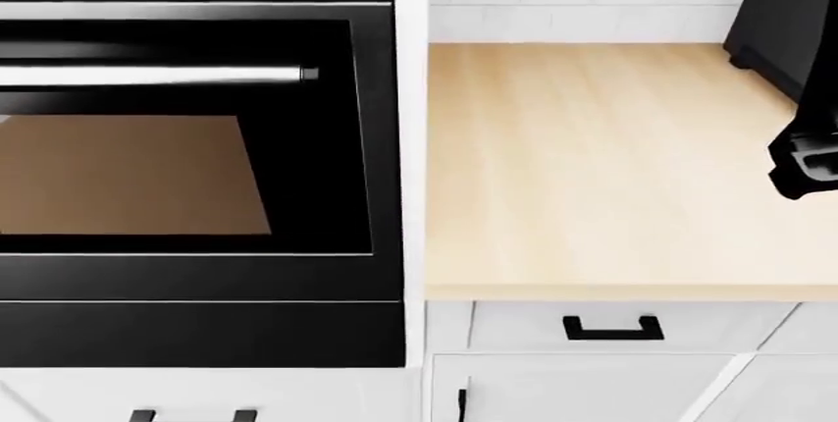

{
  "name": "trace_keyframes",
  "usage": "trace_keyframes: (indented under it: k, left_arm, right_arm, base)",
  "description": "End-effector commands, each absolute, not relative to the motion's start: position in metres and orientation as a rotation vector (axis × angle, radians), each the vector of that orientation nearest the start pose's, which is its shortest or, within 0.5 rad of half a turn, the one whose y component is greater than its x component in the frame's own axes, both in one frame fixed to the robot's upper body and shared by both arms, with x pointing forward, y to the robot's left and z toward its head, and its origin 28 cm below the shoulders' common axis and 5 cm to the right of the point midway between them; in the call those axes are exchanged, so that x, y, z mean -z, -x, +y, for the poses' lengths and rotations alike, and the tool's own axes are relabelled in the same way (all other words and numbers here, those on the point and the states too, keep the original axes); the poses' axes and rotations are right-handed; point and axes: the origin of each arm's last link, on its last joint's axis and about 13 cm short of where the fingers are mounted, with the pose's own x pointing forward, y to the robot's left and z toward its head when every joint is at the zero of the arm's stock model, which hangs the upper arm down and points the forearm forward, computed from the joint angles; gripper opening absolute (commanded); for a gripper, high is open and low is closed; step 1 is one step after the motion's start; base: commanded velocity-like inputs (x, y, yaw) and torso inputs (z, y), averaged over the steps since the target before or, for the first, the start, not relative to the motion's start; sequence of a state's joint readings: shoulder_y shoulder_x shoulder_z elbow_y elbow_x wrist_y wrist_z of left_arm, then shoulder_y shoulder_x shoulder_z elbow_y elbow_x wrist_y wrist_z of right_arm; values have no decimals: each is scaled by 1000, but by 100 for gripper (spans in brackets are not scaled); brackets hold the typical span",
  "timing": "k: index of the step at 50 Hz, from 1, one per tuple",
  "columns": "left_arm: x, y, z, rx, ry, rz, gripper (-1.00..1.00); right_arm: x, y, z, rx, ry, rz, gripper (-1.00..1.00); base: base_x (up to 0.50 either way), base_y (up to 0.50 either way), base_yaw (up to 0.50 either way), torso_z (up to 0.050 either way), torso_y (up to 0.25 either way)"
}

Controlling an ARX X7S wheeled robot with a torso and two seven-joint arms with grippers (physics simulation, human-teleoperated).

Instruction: Open the microwave door

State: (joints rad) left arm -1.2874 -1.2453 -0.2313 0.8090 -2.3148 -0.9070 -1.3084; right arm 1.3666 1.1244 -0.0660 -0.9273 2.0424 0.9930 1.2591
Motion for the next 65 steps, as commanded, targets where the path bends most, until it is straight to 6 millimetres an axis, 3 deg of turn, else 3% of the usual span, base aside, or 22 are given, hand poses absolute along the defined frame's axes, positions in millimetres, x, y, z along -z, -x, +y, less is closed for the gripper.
trace_keyframes:
  k: [1,11,23,33,46,65]
  left_arm:
    - [-381,-73,275,6,-23,-556,100]
    - [-418,-72,268,28,-33,-654,100]
    - [-476,-109,262,-33,-37,-672,100]
    - [-518,-122,249,-47,-53,-703,100]
    - [-541,-141,247,-86,-71,-649,100]
    - [-563,-214,243,-124,-45,-580,100]
  right_arm:
    - [-341,-111,-151,54,286,-486,100]
    - [-340,-110,-152,69,298,-471,100]
    - [-339,-114,-152,63,304,-455,100]
    - [-338,-115,-152,62,303,-461,100]
    - [-339,-114,-153,67,308,-460,100]
    - [-331,-121,-153,72,320,-446,100]
  base:
    - [0,0,0,0,0]
    - [0,0,0,0,0]
    - [0,0,0,0,0]
    - [0,0,0,0,0]
    - [0,0,0,42,0]
    - [0,0,0,3,0]
